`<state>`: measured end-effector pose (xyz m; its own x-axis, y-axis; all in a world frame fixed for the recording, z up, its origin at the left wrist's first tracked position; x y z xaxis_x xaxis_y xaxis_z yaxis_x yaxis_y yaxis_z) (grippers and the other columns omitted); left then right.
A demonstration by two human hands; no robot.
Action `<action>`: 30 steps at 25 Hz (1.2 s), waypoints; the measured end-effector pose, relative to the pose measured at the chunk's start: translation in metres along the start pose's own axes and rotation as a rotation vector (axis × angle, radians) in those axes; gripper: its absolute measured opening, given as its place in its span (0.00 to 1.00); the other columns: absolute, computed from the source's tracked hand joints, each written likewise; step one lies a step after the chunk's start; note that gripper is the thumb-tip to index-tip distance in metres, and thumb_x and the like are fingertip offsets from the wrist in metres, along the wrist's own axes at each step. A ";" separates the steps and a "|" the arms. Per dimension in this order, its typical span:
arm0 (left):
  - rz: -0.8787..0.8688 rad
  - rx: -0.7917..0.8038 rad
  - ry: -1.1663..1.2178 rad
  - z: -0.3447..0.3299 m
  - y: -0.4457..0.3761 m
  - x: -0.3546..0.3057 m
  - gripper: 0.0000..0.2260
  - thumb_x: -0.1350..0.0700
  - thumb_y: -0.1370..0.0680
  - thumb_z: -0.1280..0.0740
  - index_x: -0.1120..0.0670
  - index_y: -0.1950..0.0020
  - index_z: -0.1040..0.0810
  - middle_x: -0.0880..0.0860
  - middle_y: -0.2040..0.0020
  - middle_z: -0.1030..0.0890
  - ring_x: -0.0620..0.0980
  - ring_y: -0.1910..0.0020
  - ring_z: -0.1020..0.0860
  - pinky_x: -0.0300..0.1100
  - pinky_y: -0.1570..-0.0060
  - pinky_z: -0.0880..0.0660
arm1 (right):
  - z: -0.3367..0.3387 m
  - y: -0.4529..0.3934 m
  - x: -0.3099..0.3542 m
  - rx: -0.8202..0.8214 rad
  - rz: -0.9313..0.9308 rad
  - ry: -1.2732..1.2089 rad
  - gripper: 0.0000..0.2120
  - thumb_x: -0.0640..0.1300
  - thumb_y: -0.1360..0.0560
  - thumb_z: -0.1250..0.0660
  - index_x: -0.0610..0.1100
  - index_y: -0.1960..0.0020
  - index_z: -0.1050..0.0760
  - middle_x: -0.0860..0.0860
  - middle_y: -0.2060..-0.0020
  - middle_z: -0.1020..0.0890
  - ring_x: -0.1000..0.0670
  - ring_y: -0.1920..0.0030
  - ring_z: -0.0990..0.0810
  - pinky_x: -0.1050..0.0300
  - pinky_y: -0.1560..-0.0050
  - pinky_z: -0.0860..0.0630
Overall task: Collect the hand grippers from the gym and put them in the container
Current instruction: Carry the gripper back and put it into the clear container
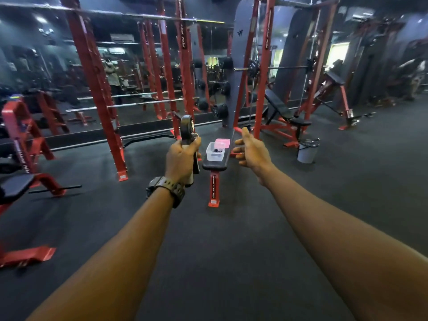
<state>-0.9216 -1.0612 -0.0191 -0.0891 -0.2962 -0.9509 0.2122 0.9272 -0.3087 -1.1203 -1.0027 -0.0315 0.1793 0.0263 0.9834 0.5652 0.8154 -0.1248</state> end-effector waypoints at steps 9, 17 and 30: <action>0.084 0.147 -0.039 -0.016 -0.229 0.120 0.13 0.47 0.23 0.32 0.55 0.46 0.20 0.57 0.51 0.16 0.56 0.52 0.17 0.53 0.44 0.21 | -0.086 -0.216 -0.050 -0.073 -0.049 0.020 0.25 0.66 0.20 0.46 0.47 0.54 0.22 0.49 0.59 0.16 0.53 0.64 0.22 0.56 0.62 0.25; 0.155 0.168 -0.013 -0.057 -0.429 0.224 0.05 0.52 0.22 0.32 0.52 0.53 0.19 0.49 0.61 0.17 0.45 0.61 0.19 0.46 0.53 0.22 | -0.143 -0.451 -0.115 -0.085 -0.110 -0.002 0.24 0.64 0.19 0.47 0.48 0.57 0.22 0.47 0.59 0.17 0.50 0.61 0.22 0.55 0.62 0.25; 0.351 0.239 0.083 -0.113 -0.779 0.414 0.06 0.53 0.23 0.30 0.56 0.53 0.19 0.53 0.61 0.19 0.49 0.64 0.20 0.44 0.57 0.20 | -0.228 -0.788 -0.204 -0.185 -0.254 0.046 0.29 0.65 0.21 0.44 0.40 0.48 0.19 0.49 0.61 0.18 0.53 0.67 0.24 0.59 0.66 0.27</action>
<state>-1.2337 -1.8804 -0.1697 -0.0471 0.0565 -0.9973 0.4619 0.8865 0.0284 -1.4191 -1.7826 -0.1633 0.0478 -0.1945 0.9797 0.7325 0.6737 0.0980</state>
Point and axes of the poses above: each hand's wrist, its own y-axis away from the middle knuckle, its own z-axis out of the back of the hand, x = y × z, the point moved 6 cm from there along -y, towards the middle knuckle
